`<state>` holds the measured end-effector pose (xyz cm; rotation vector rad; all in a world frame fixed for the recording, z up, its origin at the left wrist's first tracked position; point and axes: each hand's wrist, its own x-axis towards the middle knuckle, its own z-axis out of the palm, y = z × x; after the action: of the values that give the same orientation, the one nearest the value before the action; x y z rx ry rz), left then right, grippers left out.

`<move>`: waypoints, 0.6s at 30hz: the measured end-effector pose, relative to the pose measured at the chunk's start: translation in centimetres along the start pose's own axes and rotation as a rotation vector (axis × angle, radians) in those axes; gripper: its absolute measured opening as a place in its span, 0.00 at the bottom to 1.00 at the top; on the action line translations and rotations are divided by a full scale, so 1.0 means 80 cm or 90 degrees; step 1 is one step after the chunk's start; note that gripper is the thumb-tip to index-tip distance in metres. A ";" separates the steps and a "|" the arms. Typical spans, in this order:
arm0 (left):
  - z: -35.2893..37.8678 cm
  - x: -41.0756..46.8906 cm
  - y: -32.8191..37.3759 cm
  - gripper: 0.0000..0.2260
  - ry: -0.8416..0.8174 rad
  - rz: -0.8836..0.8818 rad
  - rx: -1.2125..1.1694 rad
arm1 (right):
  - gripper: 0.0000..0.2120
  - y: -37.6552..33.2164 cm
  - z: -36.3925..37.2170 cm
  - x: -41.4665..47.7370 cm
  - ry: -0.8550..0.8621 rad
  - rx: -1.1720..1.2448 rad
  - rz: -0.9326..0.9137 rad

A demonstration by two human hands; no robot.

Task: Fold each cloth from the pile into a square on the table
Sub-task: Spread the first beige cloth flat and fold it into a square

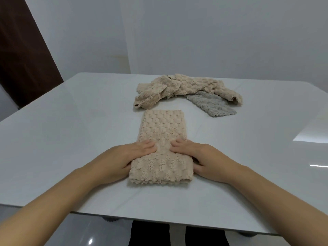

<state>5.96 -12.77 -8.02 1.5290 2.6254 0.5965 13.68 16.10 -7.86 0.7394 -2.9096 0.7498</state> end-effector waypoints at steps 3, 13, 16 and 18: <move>-0.012 0.000 0.013 0.19 0.039 -0.063 -0.103 | 0.19 -0.004 -0.007 -0.001 0.034 0.036 0.013; -0.020 0.079 0.013 0.20 0.282 -0.425 -0.176 | 0.17 -0.012 -0.020 0.068 0.230 0.177 0.318; -0.018 0.105 0.010 0.18 0.265 -0.484 -0.078 | 0.18 -0.007 -0.020 0.091 0.213 0.097 0.405; -0.017 0.122 0.009 0.18 0.229 -0.529 0.020 | 0.18 -0.004 -0.019 0.105 0.193 0.035 0.460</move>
<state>1.21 -4.61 -5.01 0.2297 3.1548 0.7721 6.29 12.88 -5.07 -0.4376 -2.8383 0.8801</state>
